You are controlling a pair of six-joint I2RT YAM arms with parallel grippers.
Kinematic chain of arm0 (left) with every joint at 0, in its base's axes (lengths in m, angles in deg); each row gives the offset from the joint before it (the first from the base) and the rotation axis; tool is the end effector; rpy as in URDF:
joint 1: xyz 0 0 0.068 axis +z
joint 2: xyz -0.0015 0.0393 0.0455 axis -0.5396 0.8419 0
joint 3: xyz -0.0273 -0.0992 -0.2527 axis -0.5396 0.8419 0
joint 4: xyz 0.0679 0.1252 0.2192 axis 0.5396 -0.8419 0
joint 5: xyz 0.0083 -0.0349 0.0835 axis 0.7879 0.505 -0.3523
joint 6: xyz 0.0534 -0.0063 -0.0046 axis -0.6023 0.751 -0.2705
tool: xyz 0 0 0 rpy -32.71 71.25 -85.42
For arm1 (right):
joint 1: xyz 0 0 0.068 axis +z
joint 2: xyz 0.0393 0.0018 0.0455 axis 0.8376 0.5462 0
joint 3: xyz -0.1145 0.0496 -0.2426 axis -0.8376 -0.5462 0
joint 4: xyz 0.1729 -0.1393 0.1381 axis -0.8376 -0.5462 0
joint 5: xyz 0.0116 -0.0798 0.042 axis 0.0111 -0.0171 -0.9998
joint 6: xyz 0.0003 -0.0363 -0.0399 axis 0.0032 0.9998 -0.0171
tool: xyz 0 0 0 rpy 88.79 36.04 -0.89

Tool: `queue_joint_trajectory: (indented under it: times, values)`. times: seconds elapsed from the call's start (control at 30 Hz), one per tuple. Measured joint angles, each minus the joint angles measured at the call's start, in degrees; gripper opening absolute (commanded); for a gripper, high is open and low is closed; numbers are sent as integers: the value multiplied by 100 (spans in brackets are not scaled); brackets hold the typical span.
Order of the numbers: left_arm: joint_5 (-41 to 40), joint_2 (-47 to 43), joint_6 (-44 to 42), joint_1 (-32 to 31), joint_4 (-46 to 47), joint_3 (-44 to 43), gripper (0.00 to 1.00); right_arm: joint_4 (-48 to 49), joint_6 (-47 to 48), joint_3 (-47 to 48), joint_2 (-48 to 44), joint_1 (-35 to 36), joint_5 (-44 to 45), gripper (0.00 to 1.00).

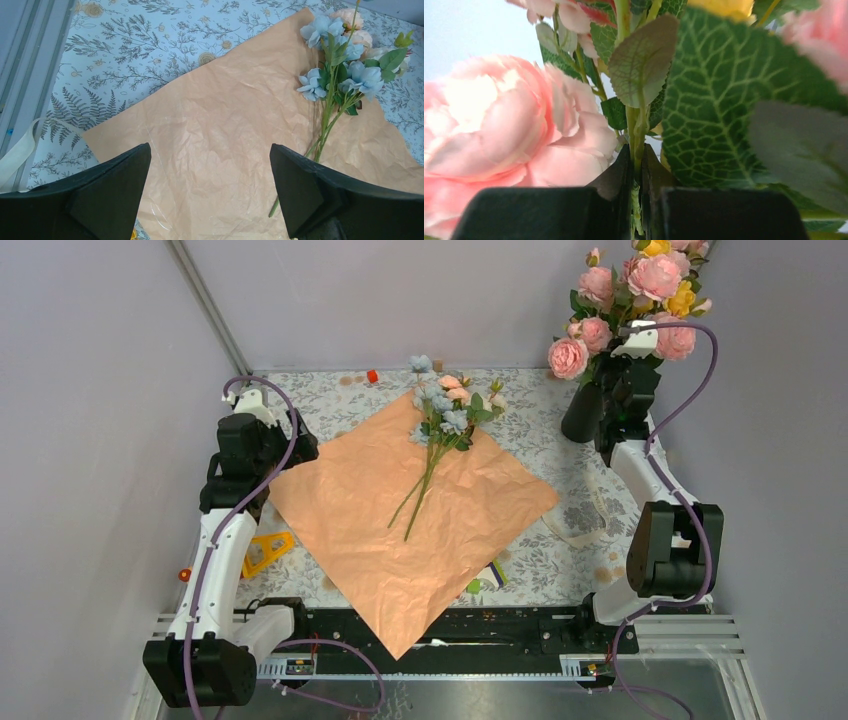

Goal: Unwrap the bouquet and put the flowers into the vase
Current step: Insert the fake flower into the vase.

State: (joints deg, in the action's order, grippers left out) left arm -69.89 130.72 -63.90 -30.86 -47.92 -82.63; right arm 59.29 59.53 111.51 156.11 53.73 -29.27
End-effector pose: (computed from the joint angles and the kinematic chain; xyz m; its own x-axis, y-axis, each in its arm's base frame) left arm 0.2227 0.0050 0.3408 -0.4381 -0.2727 -0.8565 -0.0966 0.9616 -0.2568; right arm 0.3689 -0.0230 0.3575 0.2579 -0.1224 -0.9584 0.1511 0.9848 -0.0852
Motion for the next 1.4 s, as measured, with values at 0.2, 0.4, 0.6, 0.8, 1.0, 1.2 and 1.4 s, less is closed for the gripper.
queue_joint_trajectory:
  times: [0.2,0.4,0.6,0.8,1.0,1.2,1.4]
  values:
    - [46,0,0,2,0,0,98,-9,-26,-114,24,0,-4,0]
    - [79,0,2,4,0,0,98,-35,-44,-114,173,0,-2,0]
    - [103,0,2,9,0,0,98,-131,-44,-114,247,-2,0,0]
    - [127,0,7,15,0,0,98,-175,-44,-125,275,-2,33,2]
    - [166,0,17,26,0,0,98,-199,-46,-210,291,-7,142,11]
    - [216,0,26,31,-2,0,98,-295,-46,-223,323,-7,144,20]
    - [247,0,31,33,0,0,98,-424,-55,-249,323,-7,140,29]
